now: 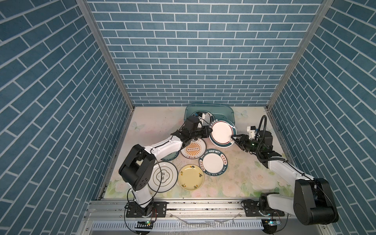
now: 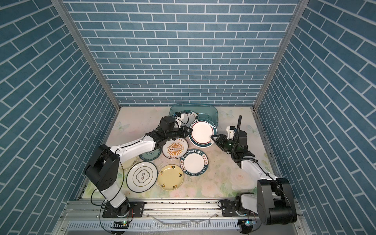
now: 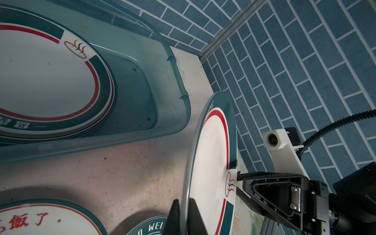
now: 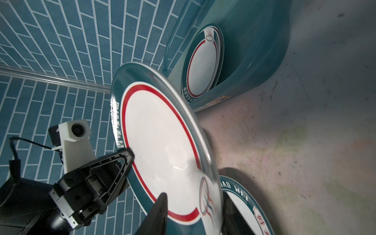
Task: Place the plates into the plastic bin on the countertop
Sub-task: Place the plate in the plastic bin.
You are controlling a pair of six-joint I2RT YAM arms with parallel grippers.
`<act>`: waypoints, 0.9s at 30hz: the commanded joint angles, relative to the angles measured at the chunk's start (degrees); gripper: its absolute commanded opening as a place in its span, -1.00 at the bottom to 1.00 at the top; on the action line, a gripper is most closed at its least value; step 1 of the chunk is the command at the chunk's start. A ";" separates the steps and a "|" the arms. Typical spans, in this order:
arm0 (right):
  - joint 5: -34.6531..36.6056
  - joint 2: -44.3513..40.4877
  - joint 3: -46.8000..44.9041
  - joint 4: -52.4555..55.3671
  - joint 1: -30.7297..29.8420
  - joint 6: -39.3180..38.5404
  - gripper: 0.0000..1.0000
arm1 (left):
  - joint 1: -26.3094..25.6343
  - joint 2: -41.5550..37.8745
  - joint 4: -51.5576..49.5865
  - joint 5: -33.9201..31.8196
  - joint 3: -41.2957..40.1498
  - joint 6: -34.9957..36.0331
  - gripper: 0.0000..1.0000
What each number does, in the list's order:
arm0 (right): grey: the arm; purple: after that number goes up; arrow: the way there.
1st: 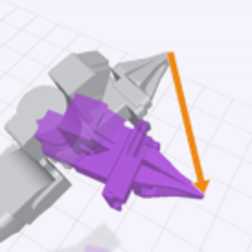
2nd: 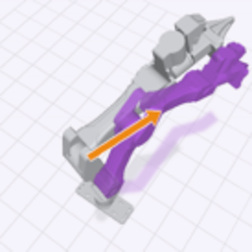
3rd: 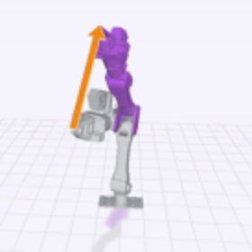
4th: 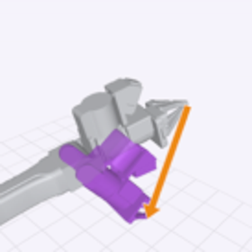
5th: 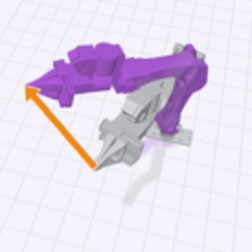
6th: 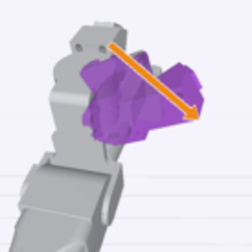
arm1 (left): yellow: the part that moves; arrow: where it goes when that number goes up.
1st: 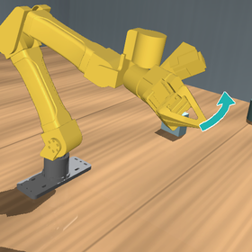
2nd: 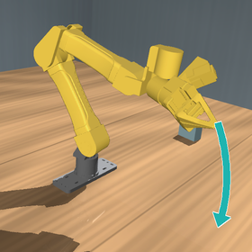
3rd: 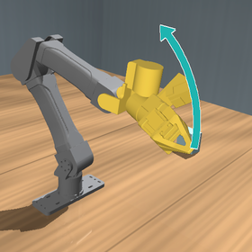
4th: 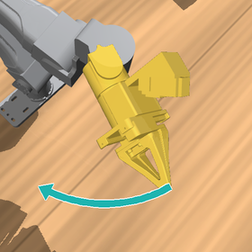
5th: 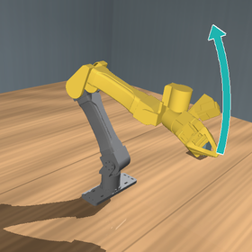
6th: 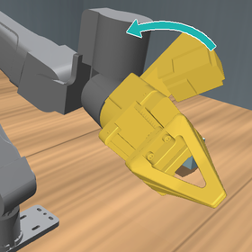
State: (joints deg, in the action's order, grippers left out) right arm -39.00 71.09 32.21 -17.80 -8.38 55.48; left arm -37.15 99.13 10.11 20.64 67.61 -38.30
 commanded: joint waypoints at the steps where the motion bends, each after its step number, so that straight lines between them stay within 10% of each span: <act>1: -1.25 -1.10 2.55 -1.42 -0.35 -0.63 0.07 | 0.30 1.22 -3.45 -1.33 1.77 3.17 -0.88; 9: 1.58 -4.88 2.96 5.39 -0.34 -4.71 0.37 | 2.14 0.97 -5.50 -1.93 3.80 4.68 -0.92; 27: 6.62 -12.10 2.60 16.53 -0.40 -10.13 0.37 | 10.19 7.22 -16.78 -5.74 22.77 10.74 -0.98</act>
State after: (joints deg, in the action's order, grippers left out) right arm -33.91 60.12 34.30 -3.40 -8.54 47.62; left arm -28.64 104.14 -3.38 16.53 84.86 -30.22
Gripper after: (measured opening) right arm 0.686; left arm 0.088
